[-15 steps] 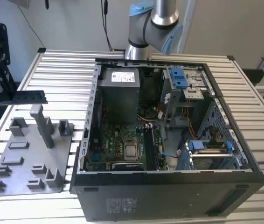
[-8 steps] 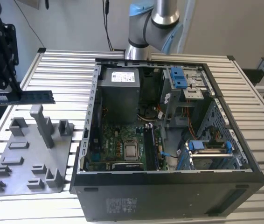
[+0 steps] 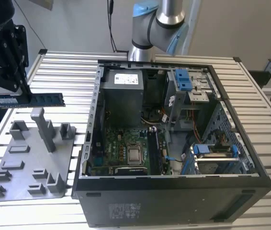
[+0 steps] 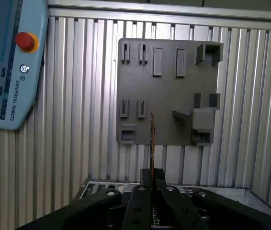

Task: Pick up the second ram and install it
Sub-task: 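Pick up the second ram and move it above second insertion slot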

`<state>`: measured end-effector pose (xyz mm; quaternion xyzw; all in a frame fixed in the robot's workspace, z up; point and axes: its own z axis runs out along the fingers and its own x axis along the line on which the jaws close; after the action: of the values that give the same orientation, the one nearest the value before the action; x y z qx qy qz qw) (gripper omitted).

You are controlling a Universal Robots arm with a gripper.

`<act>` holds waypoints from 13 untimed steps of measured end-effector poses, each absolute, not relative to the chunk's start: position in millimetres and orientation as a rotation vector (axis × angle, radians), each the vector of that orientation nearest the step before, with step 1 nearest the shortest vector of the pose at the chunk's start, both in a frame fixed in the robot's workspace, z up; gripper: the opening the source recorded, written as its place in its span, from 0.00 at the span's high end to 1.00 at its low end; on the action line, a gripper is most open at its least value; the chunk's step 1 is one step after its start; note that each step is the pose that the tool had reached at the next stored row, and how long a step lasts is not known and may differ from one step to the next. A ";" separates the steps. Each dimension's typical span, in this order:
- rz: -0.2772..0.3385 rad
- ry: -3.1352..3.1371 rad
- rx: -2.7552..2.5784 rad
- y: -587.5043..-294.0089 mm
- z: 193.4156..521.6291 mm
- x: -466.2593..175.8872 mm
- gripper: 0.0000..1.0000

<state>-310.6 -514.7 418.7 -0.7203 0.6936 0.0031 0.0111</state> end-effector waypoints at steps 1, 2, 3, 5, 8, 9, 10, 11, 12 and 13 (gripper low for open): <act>0.010 2.164 -2.247 -514.7 418.8 -308.7 0.86; 0.010 2.164 -2.247 -514.7 418.8 -306.5 0.86; 0.010 2.164 -2.247 -514.7 418.7 -304.2 0.86; 0.010 2.164 -2.247 -514.7 418.7 -300.0 0.86; 0.010 2.164 -2.247 -514.7 418.8 -292.7 0.86; 0.010 2.164 -2.247 -514.7 418.7 -290.0 0.86; 0.010 2.164 -2.247 -514.7 418.7 -287.6 0.86; 0.010 2.164 -2.247 -514.7 418.8 -285.3 0.86; 0.010 2.164 -2.247 -514.7 418.7 -282.9 0.86; 0.010 2.164 -2.247 -514.7 418.7 -280.2 0.86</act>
<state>-280.2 -514.7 418.7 -0.7203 0.6936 0.0031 0.0111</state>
